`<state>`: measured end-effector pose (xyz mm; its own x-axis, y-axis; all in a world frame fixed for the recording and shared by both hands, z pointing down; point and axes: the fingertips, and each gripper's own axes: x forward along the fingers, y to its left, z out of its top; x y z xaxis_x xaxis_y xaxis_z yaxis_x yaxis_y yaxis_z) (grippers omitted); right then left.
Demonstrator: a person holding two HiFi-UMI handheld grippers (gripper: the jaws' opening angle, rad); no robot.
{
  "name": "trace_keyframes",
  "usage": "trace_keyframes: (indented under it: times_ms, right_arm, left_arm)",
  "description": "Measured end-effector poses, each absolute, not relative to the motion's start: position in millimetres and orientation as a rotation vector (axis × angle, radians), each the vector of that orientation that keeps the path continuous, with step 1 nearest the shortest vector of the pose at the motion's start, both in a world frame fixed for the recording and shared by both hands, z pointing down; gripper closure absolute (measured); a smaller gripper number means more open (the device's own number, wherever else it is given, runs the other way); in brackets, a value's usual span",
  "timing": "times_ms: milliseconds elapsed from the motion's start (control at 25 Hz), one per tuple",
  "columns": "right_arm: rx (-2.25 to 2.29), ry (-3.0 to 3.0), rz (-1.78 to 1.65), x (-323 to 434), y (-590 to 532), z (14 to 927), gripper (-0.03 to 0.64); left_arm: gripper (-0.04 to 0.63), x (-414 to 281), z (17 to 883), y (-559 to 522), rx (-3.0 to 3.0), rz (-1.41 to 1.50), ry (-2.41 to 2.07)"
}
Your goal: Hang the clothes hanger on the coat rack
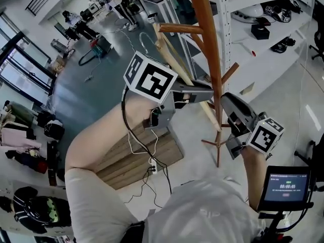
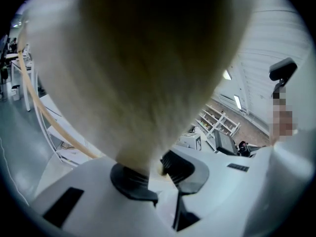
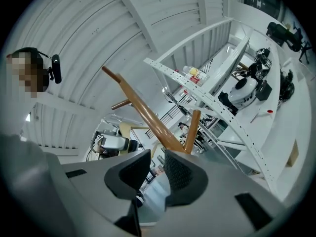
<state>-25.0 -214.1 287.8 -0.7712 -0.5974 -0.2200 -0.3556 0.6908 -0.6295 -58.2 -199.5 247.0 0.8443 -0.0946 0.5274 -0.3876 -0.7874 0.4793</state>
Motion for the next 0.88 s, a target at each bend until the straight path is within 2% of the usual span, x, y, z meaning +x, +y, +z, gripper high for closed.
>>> trace_keyframes:
  times_ms: [440, 880]
  right_arm:
    - [-0.776, 2.456, -0.812, -6, -219, 294, 0.520]
    - [-0.790, 2.440, -0.820, 9, -215, 305, 0.520]
  left_arm:
    - [0.535, -33, 246, -215, 2.437, 0.760, -0.328]
    - [0.535, -16, 268, -216, 2.411, 0.655, -0.268]
